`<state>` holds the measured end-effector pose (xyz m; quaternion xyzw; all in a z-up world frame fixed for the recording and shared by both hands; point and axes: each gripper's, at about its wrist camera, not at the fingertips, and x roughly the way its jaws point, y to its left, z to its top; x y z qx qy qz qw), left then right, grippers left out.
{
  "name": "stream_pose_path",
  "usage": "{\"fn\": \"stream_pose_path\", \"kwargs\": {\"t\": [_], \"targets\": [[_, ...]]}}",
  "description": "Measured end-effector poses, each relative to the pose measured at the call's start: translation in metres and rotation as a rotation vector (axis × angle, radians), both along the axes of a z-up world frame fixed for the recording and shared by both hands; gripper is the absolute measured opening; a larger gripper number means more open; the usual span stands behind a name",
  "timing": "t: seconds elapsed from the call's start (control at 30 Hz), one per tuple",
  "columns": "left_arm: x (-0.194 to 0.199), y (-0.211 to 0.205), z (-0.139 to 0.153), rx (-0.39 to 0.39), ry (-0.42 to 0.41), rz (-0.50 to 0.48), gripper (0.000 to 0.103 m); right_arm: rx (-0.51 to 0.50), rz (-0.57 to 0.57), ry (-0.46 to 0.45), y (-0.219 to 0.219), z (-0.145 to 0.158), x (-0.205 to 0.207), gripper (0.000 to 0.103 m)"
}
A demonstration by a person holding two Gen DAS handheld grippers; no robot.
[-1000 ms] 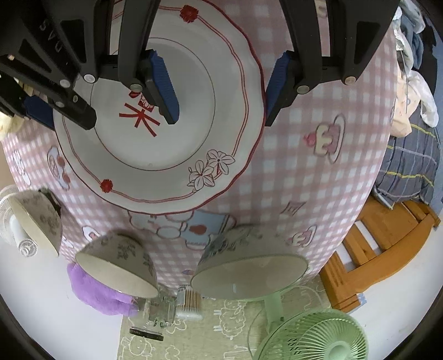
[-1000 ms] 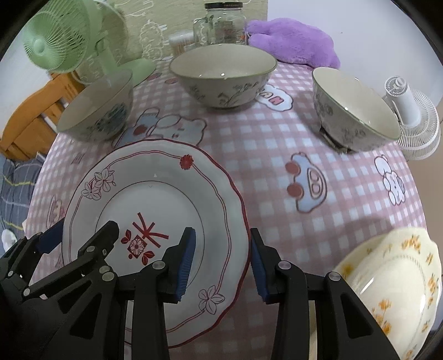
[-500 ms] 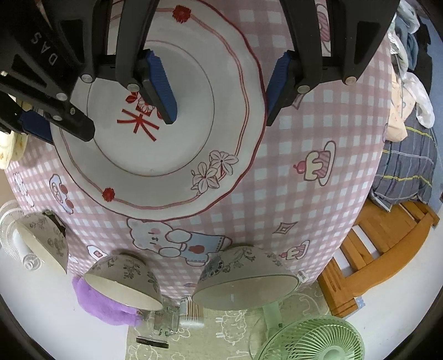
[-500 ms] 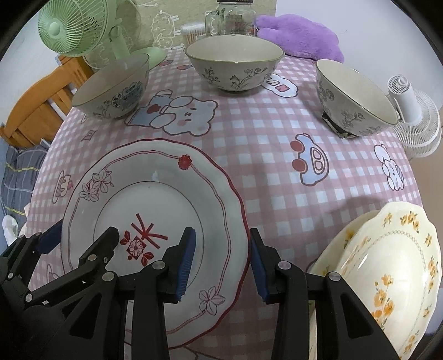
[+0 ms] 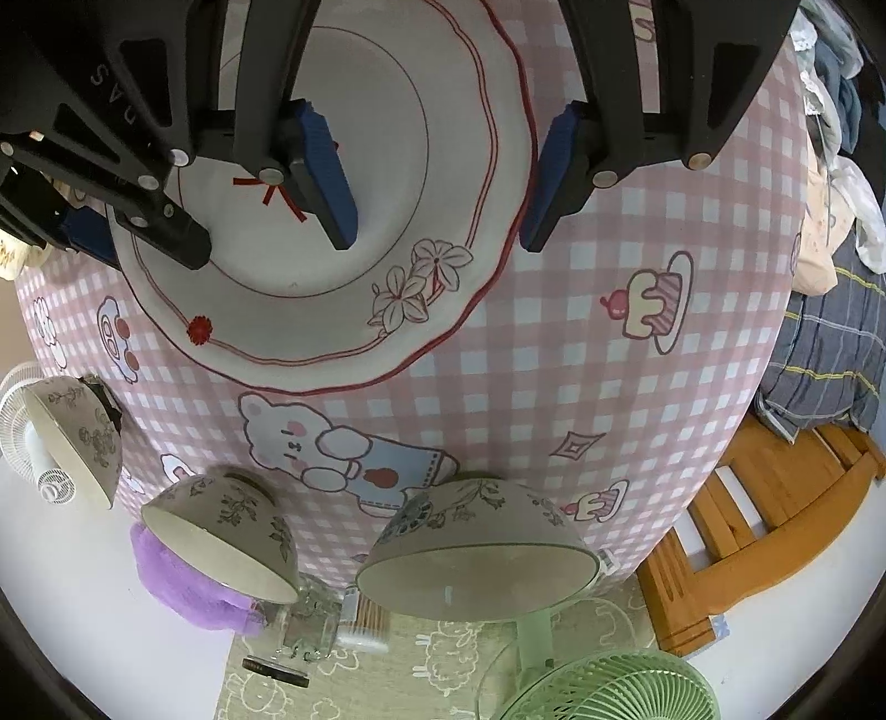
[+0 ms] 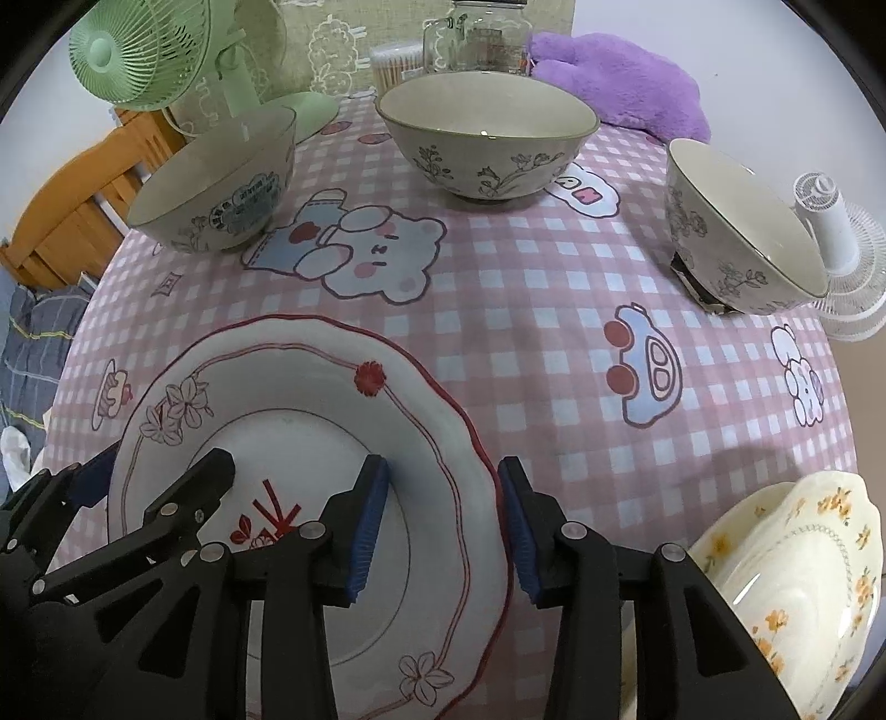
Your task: Organize plates and bowls
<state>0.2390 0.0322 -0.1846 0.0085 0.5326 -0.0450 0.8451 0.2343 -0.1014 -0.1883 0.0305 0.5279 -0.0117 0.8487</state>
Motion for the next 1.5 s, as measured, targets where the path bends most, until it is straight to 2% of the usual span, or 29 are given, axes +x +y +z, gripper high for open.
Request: {"fn": "stream_pose_path", "kwargs": {"t": [0.53, 0.83, 1.07, 1.27, 1.5], "targets": [[-0.003, -0.001, 0.001, 0.013, -0.031, -0.002, 0.056, 0.030, 0.027, -0.004, 0.001, -0.003, 0.008, 0.049], [-0.018, 0.003, 0.014, -0.016, -0.037, 0.013, 0.056, 0.024, 0.022, -0.032, 0.003, 0.011, -0.009, 0.048], [-0.034, 0.008, 0.043, -0.028, -0.086, 0.001, 0.056, 0.023, -0.006, -0.062, 0.005, 0.036, -0.030, 0.048], [-0.046, 0.010, 0.073, -0.045, -0.142, -0.021, 0.056, 0.015, -0.033, -0.123, 0.007, 0.070, -0.050, 0.048], [-0.064, 0.001, 0.104, -0.045, -0.185, -0.061, 0.056, 0.016, -0.071, -0.165, 0.002, 0.099, -0.074, 0.048]]}}
